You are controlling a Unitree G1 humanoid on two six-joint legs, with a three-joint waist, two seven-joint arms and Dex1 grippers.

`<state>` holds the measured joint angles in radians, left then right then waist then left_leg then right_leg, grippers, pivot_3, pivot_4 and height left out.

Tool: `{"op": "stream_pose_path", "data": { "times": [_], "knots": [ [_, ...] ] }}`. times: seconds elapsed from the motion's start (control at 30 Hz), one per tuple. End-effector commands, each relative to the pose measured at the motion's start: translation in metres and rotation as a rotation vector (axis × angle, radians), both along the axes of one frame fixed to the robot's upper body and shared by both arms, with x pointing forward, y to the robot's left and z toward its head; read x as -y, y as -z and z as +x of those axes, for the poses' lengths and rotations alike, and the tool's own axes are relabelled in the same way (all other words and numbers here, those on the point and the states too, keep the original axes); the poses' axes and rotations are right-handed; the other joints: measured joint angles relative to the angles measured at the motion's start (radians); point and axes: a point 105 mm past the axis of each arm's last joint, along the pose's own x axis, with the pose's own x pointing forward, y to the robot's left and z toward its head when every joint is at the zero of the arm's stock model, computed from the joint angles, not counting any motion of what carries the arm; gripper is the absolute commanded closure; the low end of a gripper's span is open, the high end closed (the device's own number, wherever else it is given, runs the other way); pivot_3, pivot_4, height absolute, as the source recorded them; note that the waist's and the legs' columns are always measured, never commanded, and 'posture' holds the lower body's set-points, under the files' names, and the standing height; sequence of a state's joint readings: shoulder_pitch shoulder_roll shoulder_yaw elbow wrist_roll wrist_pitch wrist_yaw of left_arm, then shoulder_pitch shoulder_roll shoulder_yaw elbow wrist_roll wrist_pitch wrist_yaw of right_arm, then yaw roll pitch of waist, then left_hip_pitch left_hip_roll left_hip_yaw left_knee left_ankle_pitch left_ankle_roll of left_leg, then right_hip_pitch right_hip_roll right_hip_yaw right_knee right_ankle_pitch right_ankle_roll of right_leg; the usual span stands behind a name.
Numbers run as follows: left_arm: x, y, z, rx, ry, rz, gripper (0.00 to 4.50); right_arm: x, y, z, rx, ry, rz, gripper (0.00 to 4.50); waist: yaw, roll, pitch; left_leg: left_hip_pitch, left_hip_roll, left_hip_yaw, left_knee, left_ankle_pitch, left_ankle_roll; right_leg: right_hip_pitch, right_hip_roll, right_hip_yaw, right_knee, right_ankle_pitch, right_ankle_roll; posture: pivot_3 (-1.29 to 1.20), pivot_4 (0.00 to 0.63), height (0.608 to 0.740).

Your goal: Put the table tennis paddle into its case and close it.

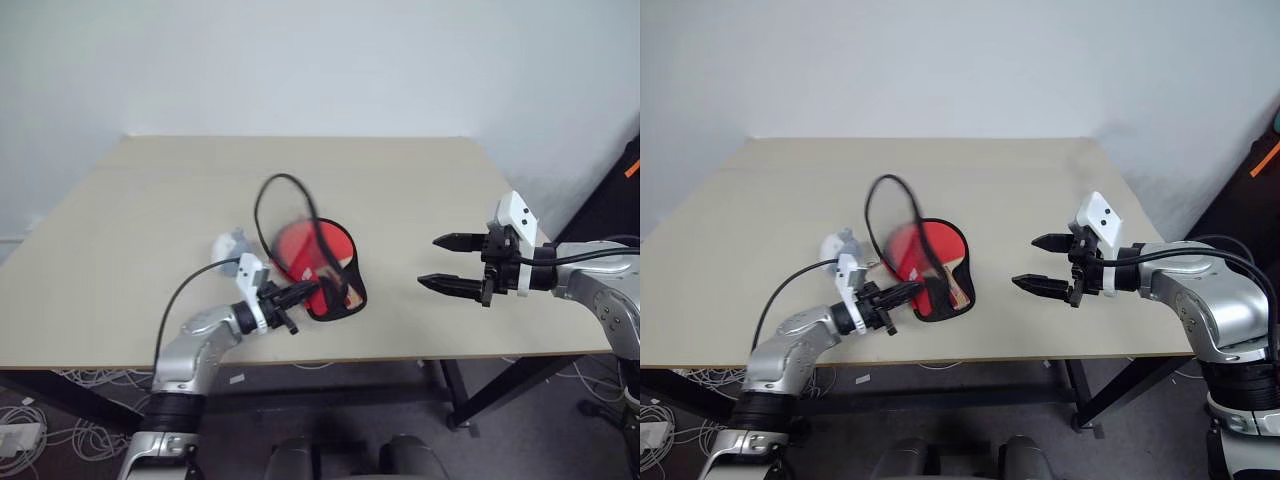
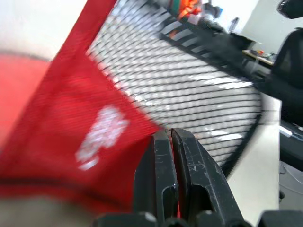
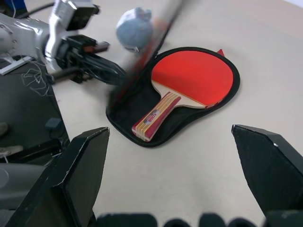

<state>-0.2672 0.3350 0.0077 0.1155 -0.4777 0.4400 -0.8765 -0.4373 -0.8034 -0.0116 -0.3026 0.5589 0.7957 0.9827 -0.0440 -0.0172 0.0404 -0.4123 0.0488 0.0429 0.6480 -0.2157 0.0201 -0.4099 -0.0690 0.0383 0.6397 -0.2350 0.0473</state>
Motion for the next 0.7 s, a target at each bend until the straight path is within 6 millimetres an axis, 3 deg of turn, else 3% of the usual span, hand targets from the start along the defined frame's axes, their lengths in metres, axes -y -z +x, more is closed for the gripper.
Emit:
{"op": "stream_pose_path", "data": {
  "times": [0.03, 0.2, 0.4, 0.5, 0.7],
  "knots": [
    [0.0, -0.014, 0.006, 0.059, -0.005, 0.013, 4.46, -0.004, -0.014, 0.001, 0.059, -0.019, 0.014, 0.0, 0.0, 0.0, 0.0, 0.0, 0.0, 0.0, 0.0, 0.0, 0.0, 0.0, 0.0, 0.0, 0.0, 0.0, 0.0, 0.0, 0.0, 0.74],
    [-0.008, -0.017, 0.006, 0.032, -0.028, 0.013, 4.46, -0.004, -0.012, 0.001, 0.056, -0.014, 0.016, 0.0, 0.001, 0.0, 0.0, 0.0, 0.0, 0.0, 0.001, 0.0, 0.0, 0.0, 0.0, 0.0, 0.0, 0.0, 0.0, 0.0, 0.0, 0.74],
    [-0.006, -0.018, -0.015, -0.103, 0.028, -0.073, 4.46, -0.005, -0.009, 0.001, 0.051, -0.011, 0.018, 0.0, 0.001, 0.0, 0.0, 0.0, 0.0, 0.0, 0.001, 0.0, 0.0, 0.0, 0.0, 0.0, 0.0, 0.0, 0.0, 0.0, 0.0, 0.74],
    [-0.004, -0.009, -0.028, -0.187, 0.051, -0.1, 3.93, -0.007, -0.008, 0.0, 0.05, -0.01, 0.021, 0.0, 0.001, 0.0, 0.0, 0.0, 0.0, 0.0, 0.001, 0.0, 0.0, 0.0, 0.0, 0.0, 0.0, 0.0, 0.0, 0.0, 0.0, 0.74],
    [-0.003, 0.007, -0.041, -0.263, 0.041, -0.109, 1.88, -0.01, -0.006, -0.001, 0.042, -0.009, 0.029, 0.0, 0.001, 0.0, 0.0, 0.0, 0.0, 0.0, 0.001, 0.0, 0.0, 0.0, 0.0, 0.0, 0.0, -0.001, -0.002, 0.0, 0.0, 0.74]
  ]
}}
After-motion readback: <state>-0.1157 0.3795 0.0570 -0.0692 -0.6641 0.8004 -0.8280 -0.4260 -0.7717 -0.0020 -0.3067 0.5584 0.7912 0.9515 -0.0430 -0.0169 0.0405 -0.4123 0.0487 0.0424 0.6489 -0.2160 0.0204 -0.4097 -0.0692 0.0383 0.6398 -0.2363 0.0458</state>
